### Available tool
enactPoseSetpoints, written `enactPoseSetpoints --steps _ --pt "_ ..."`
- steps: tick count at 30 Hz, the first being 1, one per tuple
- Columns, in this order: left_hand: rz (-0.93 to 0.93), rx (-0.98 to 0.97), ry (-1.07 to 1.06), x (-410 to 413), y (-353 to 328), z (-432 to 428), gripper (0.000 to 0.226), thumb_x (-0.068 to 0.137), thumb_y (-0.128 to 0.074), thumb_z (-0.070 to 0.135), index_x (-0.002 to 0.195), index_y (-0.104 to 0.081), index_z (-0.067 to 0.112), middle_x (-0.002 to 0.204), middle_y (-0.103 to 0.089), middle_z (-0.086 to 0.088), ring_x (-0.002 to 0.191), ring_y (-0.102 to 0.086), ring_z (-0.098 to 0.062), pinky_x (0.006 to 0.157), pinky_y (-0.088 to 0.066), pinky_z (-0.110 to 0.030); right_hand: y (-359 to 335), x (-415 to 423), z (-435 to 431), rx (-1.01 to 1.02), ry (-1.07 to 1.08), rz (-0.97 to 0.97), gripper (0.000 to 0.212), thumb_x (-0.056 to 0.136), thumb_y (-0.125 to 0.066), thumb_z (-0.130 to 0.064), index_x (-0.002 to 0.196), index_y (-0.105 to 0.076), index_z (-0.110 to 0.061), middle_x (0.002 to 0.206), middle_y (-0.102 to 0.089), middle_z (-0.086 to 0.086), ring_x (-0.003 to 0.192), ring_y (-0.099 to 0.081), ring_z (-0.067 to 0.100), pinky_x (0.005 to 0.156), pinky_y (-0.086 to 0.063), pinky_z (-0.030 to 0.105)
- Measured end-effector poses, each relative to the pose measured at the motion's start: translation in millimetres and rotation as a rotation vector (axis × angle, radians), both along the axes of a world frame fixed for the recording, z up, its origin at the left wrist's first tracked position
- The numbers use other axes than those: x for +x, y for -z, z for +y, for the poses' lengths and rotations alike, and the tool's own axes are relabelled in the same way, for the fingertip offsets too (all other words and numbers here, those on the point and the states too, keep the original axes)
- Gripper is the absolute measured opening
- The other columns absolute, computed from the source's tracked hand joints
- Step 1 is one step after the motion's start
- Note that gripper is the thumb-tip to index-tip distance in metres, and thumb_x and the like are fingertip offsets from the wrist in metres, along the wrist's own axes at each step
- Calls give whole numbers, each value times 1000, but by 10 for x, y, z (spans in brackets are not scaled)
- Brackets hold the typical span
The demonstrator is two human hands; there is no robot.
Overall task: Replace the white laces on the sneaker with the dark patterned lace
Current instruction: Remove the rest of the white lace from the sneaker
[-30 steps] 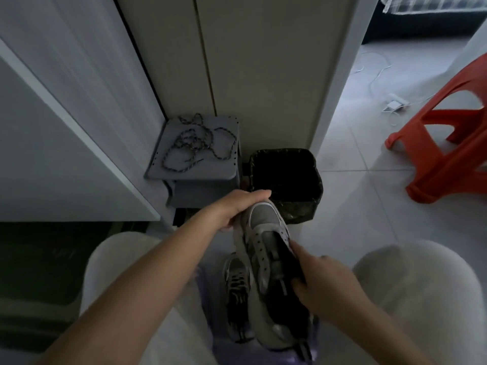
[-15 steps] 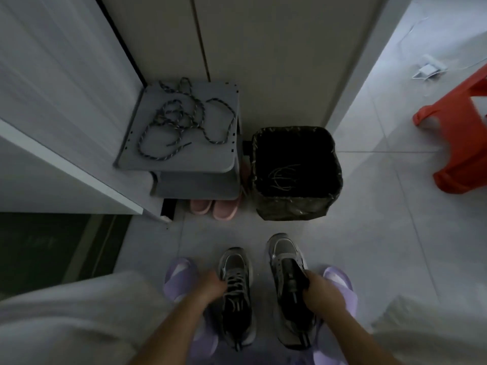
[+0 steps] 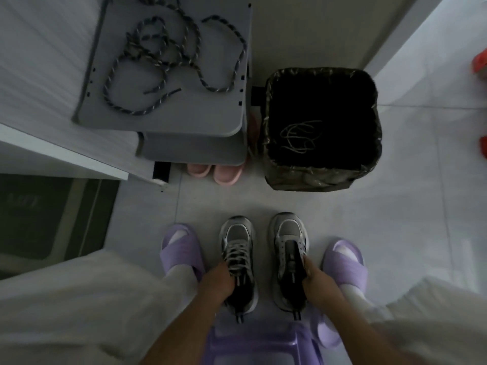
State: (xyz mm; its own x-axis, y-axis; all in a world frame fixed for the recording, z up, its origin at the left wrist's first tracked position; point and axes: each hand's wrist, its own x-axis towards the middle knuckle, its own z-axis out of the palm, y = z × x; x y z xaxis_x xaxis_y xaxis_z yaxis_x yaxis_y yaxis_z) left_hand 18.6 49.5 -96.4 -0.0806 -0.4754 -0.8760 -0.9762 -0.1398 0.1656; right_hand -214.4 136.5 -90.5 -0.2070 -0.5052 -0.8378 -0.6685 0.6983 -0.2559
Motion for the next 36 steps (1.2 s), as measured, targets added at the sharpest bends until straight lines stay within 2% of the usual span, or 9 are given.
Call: enactPoseSetpoints --steps 4,9,11,14,19,22,26,32,36 --pt "-12 -23 75 -3 -180 -143 33 93 -43 22 121 -59 13 126 -60 -13 115 -57 -29 93 -45 -35 -224 -25 -84 -116 -8 77 39 95 -44 -30 132 -41 -23 119 -63 3 103 -59 20 80 -34 17" --pt "93 -110 202 -9 -922 -359 29 90 -47 18 113 -60 7 116 -63 -18 108 -60 -32 85 -48 -35 -962 281 -496 -151 -106 -84 47 88 -56 -42 125 -46 -15 113 -63 9 106 -60 29 89 -46 33" --pt "139 -184 267 -62 -1363 -428 25 89 -47 22 104 -61 7 107 -65 -18 100 -62 -34 72 -44 -32 -1358 455 -598 -265 -207 -85 49 85 -55 -51 120 -48 -17 110 -63 7 103 -60 28 82 -46 31" --pt "234 -382 369 -71 -2127 -341 18 87 -48 28 85 -56 13 91 -64 -12 87 -61 -32 62 -37 -29 -2002 609 -498 -476 -441 149 57 82 -50 -58 123 -40 -19 109 -63 5 98 -61 28 70 -42 33" --pt "419 -612 328 175 -3132 178 23 90 -50 32 72 -50 18 66 -53 3 65 -54 -19 58 -39 -32 -2949 647 76 -833 -383 209 55 86 -40 -53 136 -26 -35 86 -65 -4 77 -62 22 56 -37 28" --pt "480 -699 326 237 -3497 488 25 90 -51 33 69 -47 20 64 -55 3 61 -53 -19 58 -41 -33 -3310 683 400 -985 -342 198 52 86 -46 -49 135 -37 -35 74 -61 -8 66 -62 18 50 -36 26" --pt "500 -707 335 279 -3604 664 26 91 -51 32 70 -51 16 59 -51 4 56 -49 -17 52 -35 -31 -3406 754 638 -1061 -308 210 49 86 -56 -40 133 -49 -30 76 -65 -3 61 -63 22 48 -42 29" --pt "445 -681 309 246 -3459 653 26 91 -50 32 69 -47 18 61 -48 5 59 -49 -17 53 -31 -28 -3217 789 648 -986 -289 271 57 90 -45 -46 144 -28 -38 84 -70 0 76 -65 24 60 -46 32" --pt "461 -652 296 165 -3419 552 28 91 -49 31 66 -42 21 63 -51 3 62 -51 -18 54 -28 -28 -3166 712 547 -1001 -243 220 57 89 -49 -43 143 -34 -35 86 -71 1 78 -65 24 62 -47 33"
